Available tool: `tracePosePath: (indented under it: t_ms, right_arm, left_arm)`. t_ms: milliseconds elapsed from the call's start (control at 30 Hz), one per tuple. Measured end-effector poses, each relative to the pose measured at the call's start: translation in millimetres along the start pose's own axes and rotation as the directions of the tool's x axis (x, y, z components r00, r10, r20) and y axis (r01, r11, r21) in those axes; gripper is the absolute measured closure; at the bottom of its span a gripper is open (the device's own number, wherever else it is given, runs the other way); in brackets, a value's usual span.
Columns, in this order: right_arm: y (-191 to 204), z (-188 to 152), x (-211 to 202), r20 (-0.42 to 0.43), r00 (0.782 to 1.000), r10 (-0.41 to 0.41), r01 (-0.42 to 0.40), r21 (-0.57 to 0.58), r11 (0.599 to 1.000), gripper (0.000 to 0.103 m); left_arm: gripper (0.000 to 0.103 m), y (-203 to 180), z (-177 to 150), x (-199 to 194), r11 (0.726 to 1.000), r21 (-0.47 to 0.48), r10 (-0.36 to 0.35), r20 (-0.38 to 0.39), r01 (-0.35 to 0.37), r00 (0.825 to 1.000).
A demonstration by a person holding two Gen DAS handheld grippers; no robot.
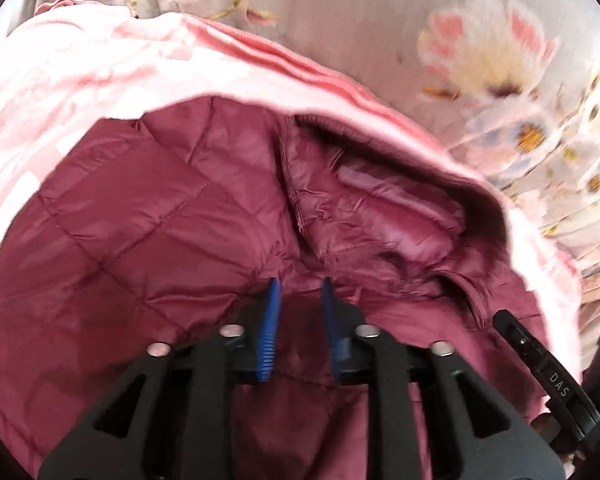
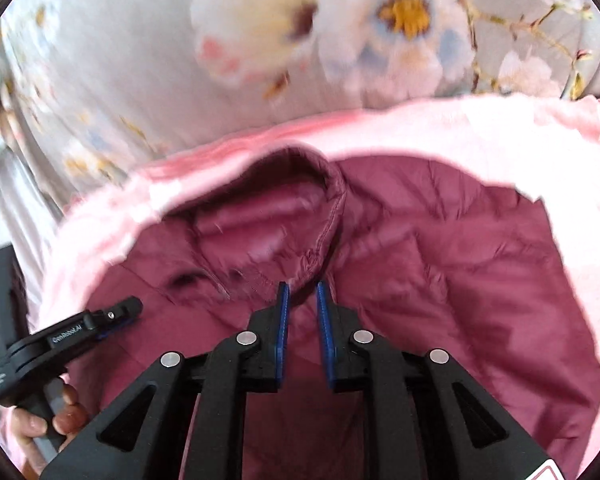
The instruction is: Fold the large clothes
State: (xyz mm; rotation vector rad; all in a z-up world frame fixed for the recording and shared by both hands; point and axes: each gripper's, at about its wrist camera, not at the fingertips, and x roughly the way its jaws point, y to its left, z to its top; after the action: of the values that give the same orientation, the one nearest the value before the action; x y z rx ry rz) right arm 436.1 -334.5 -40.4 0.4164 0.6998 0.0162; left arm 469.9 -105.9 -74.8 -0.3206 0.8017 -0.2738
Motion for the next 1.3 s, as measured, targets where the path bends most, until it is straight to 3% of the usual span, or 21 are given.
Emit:
tracePosePath:
  t_ms: [100,233,333,433,567,733,767,800,833,867,900,1067,1167,1300]
  right_arm:
    - [-1,23,-3,0.025,0.999,0.045,-0.046,0.059,0.997,0.076]
    - [-4,48,18,0.022,0.993,0.115,-0.117,0.183,0.976,0.071]
    - [-11,56,39,0.016,0.987,0.158,-0.156,0.286,0.945,0.062]
    - [-15,57,55,0.010,0.984,0.178,-0.170,0.347,0.922,0.061]
    - [-26,59,67,0.057,0.974,0.218,-0.221,0.436,0.873,0.056]
    - [-36,62,86,0.067,0.980,0.187,-0.195,0.508,0.839,0.053]
    - [-37,61,89,0.068,0.981,0.184,-0.193,0.515,0.835,0.053]
    - [-37,61,91,0.065,0.982,0.178,-0.186,0.516,0.836,0.064]
    - [-35,61,93,0.059,0.983,0.172,-0.178,0.501,0.847,0.086]
    - [-33,60,94,0.045,0.984,0.170,-0.171,0.476,0.863,0.096]
    - [-27,58,93,0.027,0.986,0.164,-0.159,0.429,0.889,0.100]
    - [-18,42,64,0.019,0.993,0.121,-0.122,0.214,0.969,0.101]
    - [-18,36,60,0.003,0.997,0.075,-0.075,0.156,0.985,0.102]
    - [-23,31,75,-0.059,0.998,0.019,-0.010,0.149,0.989,0.102]
  left_arm:
    - [0.077,-2,17,-19,0.999,-0.025,-0.024,0.065,0.025,0.998]
    - [0.073,-9,44,-22,0.998,-0.058,-0.021,0.093,0.026,0.995]
    - [0.073,-13,55,-11,0.996,-0.091,-0.017,0.087,0.025,0.996]
    - [0.073,-13,62,10,0.989,-0.138,-0.037,0.053,0.044,0.998]
    - [0.073,-13,72,27,0.986,-0.159,-0.041,0.048,0.048,0.998]
    - [0.073,-18,82,41,0.991,-0.131,0.011,0.051,-0.005,0.999]
    - [0.073,-18,84,45,0.991,-0.135,0.023,0.050,-0.016,0.998]
    - [0.073,-18,87,48,0.990,-0.138,0.032,0.051,-0.025,0.998]
    - [0.073,-18,90,51,0.989,-0.141,0.041,0.052,-0.033,0.998]
    - [0.073,-17,92,52,0.989,-0.143,0.044,0.055,-0.036,0.998]
    - [0.073,-17,94,53,0.989,-0.144,0.046,0.057,-0.037,0.997]
    - [0.073,-15,105,52,0.990,-0.143,0.026,0.076,-0.015,0.997]
    - [0.073,-16,104,54,0.992,-0.128,0.029,0.075,-0.019,0.997]
    - [0.074,-20,87,75,0.994,-0.063,0.091,0.003,-0.091,0.996]
